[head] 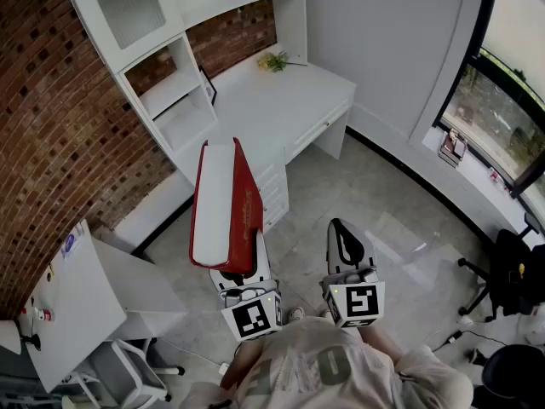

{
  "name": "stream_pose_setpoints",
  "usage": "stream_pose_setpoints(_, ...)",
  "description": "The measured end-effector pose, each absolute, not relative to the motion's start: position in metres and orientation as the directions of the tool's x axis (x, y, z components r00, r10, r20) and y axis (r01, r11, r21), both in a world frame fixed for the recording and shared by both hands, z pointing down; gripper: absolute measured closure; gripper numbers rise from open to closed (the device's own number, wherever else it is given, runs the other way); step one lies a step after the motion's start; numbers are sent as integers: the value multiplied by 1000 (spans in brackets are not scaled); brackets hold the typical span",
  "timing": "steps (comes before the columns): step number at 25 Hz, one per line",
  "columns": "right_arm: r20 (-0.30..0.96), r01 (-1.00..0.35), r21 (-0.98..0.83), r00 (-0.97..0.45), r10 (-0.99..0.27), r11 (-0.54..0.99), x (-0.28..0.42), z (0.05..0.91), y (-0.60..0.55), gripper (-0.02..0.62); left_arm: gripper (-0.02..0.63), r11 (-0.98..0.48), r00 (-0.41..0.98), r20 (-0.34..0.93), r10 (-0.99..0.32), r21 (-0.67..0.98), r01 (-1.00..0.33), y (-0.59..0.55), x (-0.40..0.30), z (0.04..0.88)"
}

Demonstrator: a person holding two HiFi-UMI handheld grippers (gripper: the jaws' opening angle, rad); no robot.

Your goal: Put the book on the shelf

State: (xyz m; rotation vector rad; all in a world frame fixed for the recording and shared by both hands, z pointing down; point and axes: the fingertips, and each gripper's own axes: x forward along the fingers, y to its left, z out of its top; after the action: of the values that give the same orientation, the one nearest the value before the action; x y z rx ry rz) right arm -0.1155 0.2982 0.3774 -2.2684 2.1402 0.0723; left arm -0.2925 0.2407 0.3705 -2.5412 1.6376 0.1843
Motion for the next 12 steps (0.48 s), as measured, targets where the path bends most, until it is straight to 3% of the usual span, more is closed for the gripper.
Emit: stream_pose_setpoints(12,-45,-990,-79,117,-992,-113,-101,386,300,578,358,-446,440,-161,-884,2,-895,229,-288,372)
